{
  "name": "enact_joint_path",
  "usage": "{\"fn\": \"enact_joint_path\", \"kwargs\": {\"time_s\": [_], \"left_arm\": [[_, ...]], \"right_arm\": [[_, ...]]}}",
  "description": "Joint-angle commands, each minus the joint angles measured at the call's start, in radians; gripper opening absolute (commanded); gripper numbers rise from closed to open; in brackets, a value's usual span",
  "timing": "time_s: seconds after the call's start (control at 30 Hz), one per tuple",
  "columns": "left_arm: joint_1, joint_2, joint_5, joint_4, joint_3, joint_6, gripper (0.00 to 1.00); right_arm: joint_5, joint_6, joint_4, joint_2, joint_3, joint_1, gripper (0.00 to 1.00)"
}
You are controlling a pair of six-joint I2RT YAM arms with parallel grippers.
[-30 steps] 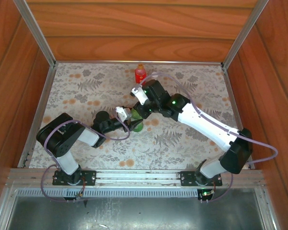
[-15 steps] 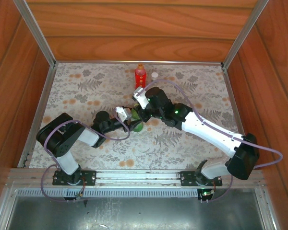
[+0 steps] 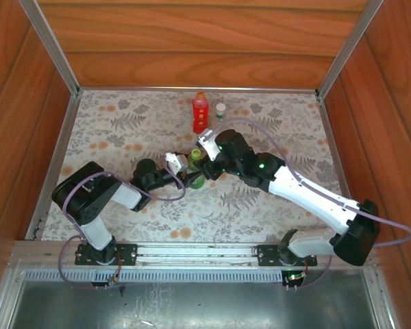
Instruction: Screw on the bottle caps
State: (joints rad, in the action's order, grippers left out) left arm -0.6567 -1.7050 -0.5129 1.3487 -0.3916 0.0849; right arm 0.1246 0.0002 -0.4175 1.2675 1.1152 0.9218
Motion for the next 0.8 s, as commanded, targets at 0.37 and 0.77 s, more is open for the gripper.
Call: {"fn": "enact_joint_path", "kwargs": {"time_s": [0.37, 0.77], "left_arm": [[-0.011, -0.001, -0.134, -0.054, 0.003, 0.030, 0.67], [-0.011, -0.001, -0.175, -0.094, -0.016, 0.006, 0.67]], "right_arm": [[-0.302, 0.373, -0.087, 0.014, 0.066, -0.168, 0.42], [-0.399, 0.304, -0.093, 0.108, 0.124, -0.198, 0.21]]}}
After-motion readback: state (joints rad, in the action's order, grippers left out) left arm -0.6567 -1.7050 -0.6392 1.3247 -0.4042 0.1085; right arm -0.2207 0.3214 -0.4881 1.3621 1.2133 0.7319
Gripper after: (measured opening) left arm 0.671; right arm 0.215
